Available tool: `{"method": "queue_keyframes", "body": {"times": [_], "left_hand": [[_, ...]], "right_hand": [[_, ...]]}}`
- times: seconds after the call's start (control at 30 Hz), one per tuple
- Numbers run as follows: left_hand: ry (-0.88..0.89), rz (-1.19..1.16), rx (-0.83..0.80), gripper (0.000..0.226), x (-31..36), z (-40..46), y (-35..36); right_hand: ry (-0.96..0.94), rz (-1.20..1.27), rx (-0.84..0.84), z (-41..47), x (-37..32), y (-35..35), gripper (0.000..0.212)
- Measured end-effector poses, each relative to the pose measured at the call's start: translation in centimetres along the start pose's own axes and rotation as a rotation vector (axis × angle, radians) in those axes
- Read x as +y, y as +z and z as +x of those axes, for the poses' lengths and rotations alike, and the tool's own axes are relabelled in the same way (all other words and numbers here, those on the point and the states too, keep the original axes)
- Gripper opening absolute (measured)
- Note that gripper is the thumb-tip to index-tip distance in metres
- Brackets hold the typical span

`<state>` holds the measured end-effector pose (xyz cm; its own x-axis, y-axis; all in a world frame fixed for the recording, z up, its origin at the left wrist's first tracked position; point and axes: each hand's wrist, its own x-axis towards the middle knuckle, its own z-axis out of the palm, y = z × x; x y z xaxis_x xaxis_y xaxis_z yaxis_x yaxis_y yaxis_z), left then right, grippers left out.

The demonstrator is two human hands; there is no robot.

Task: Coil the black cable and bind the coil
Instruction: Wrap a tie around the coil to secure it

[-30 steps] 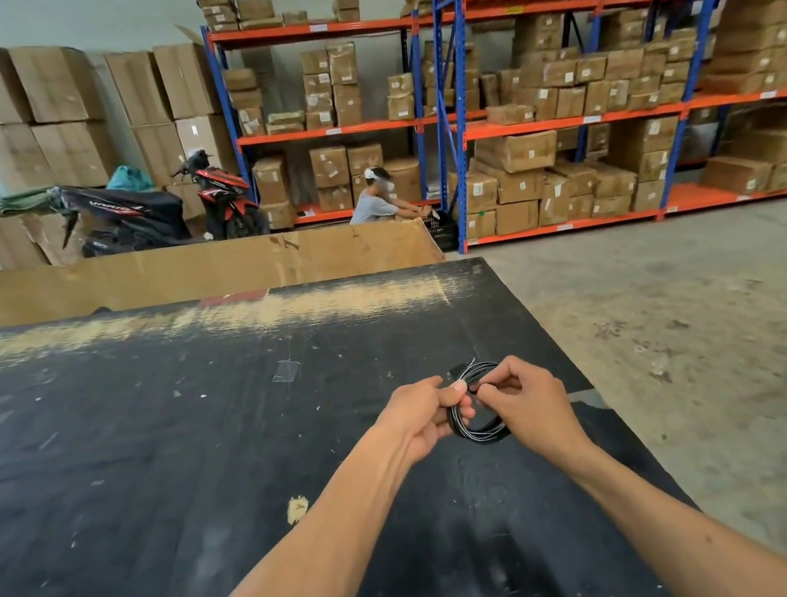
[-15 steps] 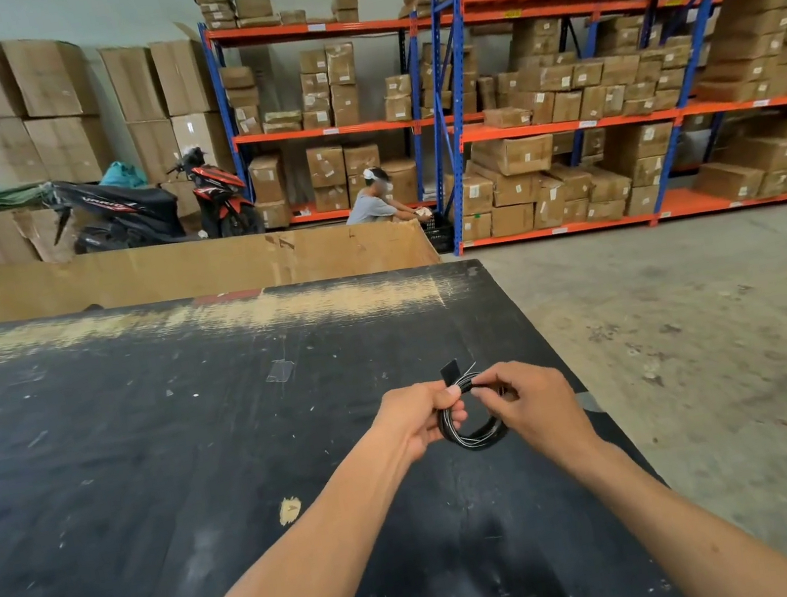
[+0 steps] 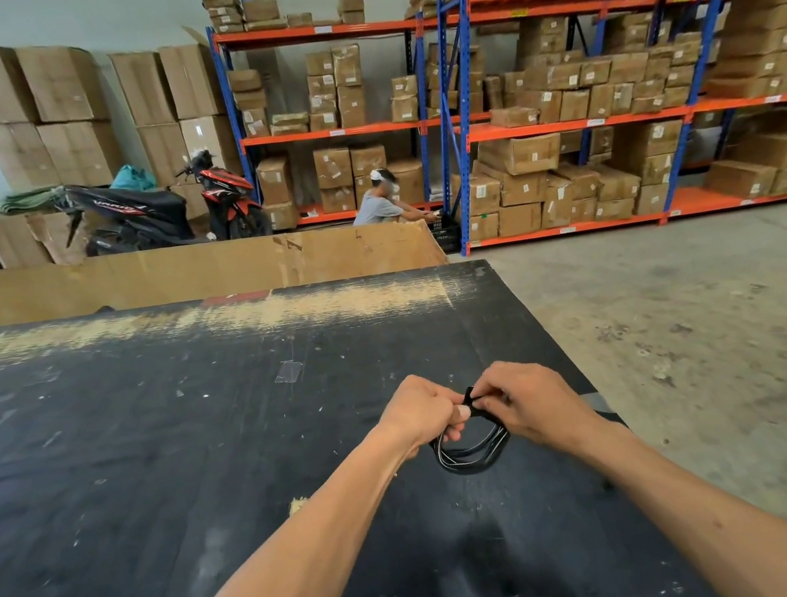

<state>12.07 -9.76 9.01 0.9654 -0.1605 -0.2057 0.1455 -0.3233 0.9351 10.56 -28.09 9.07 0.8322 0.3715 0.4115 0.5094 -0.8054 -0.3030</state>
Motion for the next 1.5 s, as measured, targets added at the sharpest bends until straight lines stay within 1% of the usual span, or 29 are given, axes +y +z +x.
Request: {"method": "queue_keyframes", "body": {"times": [0.03,0.1,0.13,0.17,0.2,0.3,0.4,0.47,0.53,0.6,0.67,0.7,0.73,0.77,0.8,0.87,0.93,0.97,1.03,1.1,1.2,1.27,1.3,1.33,1.37,1.4,1.43,1.47,1.5], "left_hand": [[0.003,0.019,-0.01,0.009,-0.1,0.1,-0.1],[0.007,0.048,-0.019,0.015,-0.3,0.3,-0.1],[0.008,0.049,-0.021,0.017,-0.4,0.3,0.0],[0.016,0.041,-0.021,0.017,-0.5,0.3,0.2],[0.029,0.024,-0.017,0.015,-0.6,0.3,0.3],[0.088,-0.05,0.007,0.007,-0.9,0.2,0.5],[0.165,-0.161,-0.014,0.019,-1.4,-0.3,-0.1],[0.21,-0.258,-0.081,0.026,-1.7,-0.6,-0.7],[0.251,-0.282,-0.127,0.028,-1.9,-0.7,-0.9],[0.279,-0.288,-0.083,0.027,-1.8,-0.4,-0.6],[0.292,-0.344,-0.022,0.023,-1.4,0.0,-0.4],[0.287,-0.409,-0.007,0.021,-1.2,0.2,-0.4],[0.271,-0.499,0.003,0.02,-1.1,0.4,-0.3],[0.256,-0.58,0.011,0.02,-0.9,0.5,-0.3],[0.25,-0.645,0.017,0.02,-0.8,0.6,-0.2],[0.248,-0.717,0.023,0.02,-0.4,0.6,0.4],[0.231,-0.766,0.023,0.02,-0.2,0.5,1.1],[0.215,-0.791,0.02,0.02,-0.1,0.4,1.4],[0.177,-0.821,0.015,0.019,0.1,0.2,1.9],[0.155,-0.8,0.006,0.019,0.3,0.2,2.5],[0.131,-0.773,0.019,0.022,0.6,0.3,3.1],[0.126,-0.791,0.024,0.024,0.7,0.3,3.2],[0.142,-0.741,0.027,0.027,0.6,0.2,3.1],[0.173,-0.607,0.049,0.033,0.5,0.0,2.9],[0.228,-0.388,0.097,0.041,0.3,-0.3,2.6],[0.322,-0.127,0.185,0.049,0.0,-0.6,2.2],[0.471,0.113,0.292,0.051,-0.2,-1.0,1.6],[0.683,0.311,0.382,0.048,-0.4,-1.5,0.9],[0.916,0.502,0.415,0.041,-0.5,-1.8,0.3]], "right_hand": [[0.035,0.043,-0.024,0.2,-0.2,0.1,0.011],[0.11,0.122,-0.089,0.6,-0.5,0.2,0.027],[0.139,0.122,-0.126,0.8,-0.6,0.3,0.033],[0.151,0.072,-0.15,1.0,-0.7,0.5,0.033],[0.153,0.002,-0.158,1.1,-0.7,0.8,0.028],[0.195,-0.098,-0.121,1.0,-0.9,1.3,0.02],[0.303,-0.086,-0.045,1.2,-1.0,1.0,0.019],[0.427,0.015,0.023,1.3,-0.7,0.3,0.018],[0.515,0.14,0.061,1.5,-0.2,-0.3,0.02],[0.522,0.266,0.076,1.6,0.1,-0.5,0.018],[0.523,0.453,0.065,1.6,0.5,-0.5,0.011],[0.543,0.57,0.028,1.4,0.7,-0.5,0.013],[0.572,0.678,-0.016,1.2,0.8,-0.4,0.021],[0.595,0.756,-0.047,1.0,0.9,-0.3,0.029],[0.607,0.811,-0.052,0.8,0.9,0.0,0.031],[0.615,0.96,0.006,0.6,0.5,0.7,0.03],[0.68,1.129,0.154,1.1,-0.4,1.5,0.033],[0.744,1.145,0.233,1.5,-0.8,1.8,0.033],[0.884,1.076,0.341,2.2,-1.6,2.1,0.034],[0.974,1.017,0.435,2.8,-1.9,2.0,0.039],[1.005,1.01,0.522,3.3,-2.0,1.7,0.044],[0.986,0.98,0.496,3.5,-1.9,1.4,0.045],[0.971,0.964,0.465,3.5,-1.7,1.2,0.045],[0.958,0.952,0.428,3.4,-1.4,0.9,0.044],[0.95,0.948,0.396,3.4,-1.1,0.6,0.044],[0.954,0.954,0.373,3.4,-0.7,0.4,0.042],[0.968,0.963,0.354,3.3,-0.4,0.2,0.039],[0.99,0.971,0.339,3.2,-0.1,0.2,0.036],[1.019,0.98,0.325,3.1,0.1,0.2,0.033]]}}
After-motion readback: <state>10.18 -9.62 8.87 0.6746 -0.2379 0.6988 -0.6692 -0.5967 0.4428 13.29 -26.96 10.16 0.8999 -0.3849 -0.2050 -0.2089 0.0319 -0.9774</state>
